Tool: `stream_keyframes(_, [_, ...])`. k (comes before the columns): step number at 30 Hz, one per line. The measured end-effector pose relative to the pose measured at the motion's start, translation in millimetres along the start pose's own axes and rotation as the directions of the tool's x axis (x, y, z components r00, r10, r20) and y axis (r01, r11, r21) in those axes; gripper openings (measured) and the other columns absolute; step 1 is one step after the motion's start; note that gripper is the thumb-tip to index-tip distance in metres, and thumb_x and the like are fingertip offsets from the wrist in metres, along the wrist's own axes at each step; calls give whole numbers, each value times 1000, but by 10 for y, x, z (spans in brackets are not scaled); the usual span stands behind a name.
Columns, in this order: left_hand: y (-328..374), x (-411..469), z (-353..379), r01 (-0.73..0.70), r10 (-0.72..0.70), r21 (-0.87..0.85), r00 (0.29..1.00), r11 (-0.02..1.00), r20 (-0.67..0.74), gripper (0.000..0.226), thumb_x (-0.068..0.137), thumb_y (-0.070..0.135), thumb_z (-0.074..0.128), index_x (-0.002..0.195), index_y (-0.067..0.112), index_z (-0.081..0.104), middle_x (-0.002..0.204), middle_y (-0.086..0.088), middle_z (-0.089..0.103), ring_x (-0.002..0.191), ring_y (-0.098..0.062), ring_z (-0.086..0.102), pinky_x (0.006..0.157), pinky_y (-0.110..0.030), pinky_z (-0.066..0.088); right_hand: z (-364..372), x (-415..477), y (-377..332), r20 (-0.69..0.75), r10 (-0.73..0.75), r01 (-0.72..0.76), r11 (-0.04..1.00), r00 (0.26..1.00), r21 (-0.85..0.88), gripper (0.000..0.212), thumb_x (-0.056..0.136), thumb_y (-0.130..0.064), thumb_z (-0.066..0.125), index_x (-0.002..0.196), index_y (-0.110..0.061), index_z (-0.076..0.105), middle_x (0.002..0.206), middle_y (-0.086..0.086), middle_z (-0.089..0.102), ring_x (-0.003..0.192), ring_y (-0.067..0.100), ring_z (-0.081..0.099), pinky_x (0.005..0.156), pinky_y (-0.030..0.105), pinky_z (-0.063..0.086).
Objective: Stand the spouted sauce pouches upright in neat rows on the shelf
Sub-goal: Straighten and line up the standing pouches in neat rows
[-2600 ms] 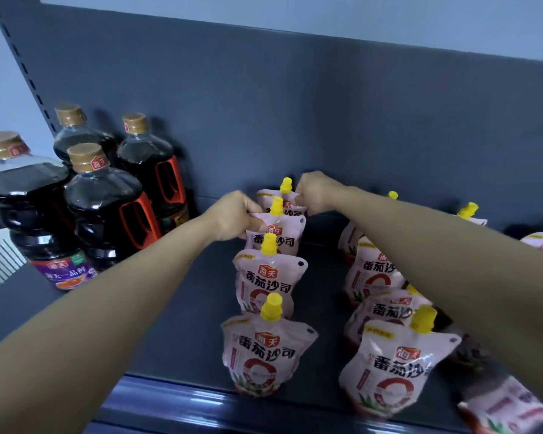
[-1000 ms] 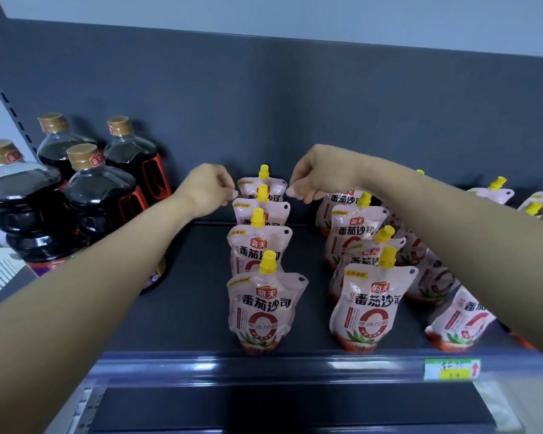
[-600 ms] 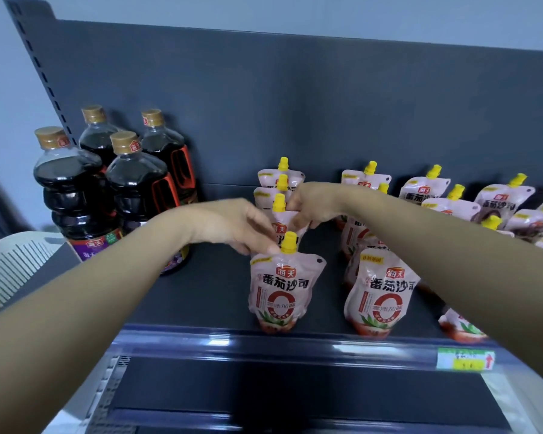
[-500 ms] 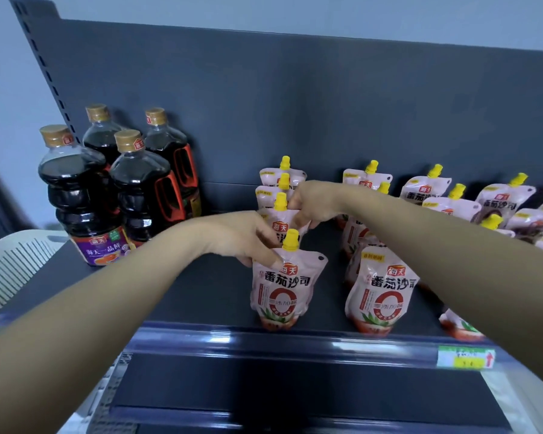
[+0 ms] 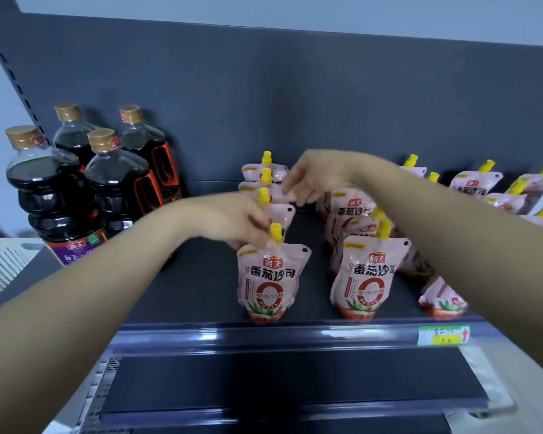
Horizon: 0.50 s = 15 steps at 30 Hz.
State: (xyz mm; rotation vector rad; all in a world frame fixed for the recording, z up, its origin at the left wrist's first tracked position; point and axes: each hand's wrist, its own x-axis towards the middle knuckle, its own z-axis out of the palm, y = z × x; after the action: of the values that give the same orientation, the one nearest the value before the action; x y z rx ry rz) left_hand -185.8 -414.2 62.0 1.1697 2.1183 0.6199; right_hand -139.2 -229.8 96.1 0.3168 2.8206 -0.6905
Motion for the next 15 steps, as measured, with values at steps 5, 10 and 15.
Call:
stream_keyframes(5, [589,109,-145,-230,236,53,933,972,-271,13,83,23,68,90,13,72,78,-1,71,62,2,61,54,-5,46,-395,-514,260,-271,71,-55,996,960,67,22,88,-9,63,110,-5,69,87,10,71,79,19,67,86,32,54])
stream_keyframes(10, [950,405,227,-275,329,257,924,927,-196,23,81,21,69,103,14,69,98,1,70,86,-7,64,71,-8,46,-440,-904,694,-396,157,-226,965,905,-135,23,84,-18,67,106,-12,72,102,7,72,87,14,57,77,21,39])
stream_keyframes(15, [997,706,594,-153,207,424,975,892,-84,35,79,24,71,110,12,61,105,2,62,99,-16,58,87,-31,47,-294,-889,1105,-255,209,-260,947,944,-190,36,84,-22,69,118,-11,65,111,2,66,106,20,59,84,21,39])
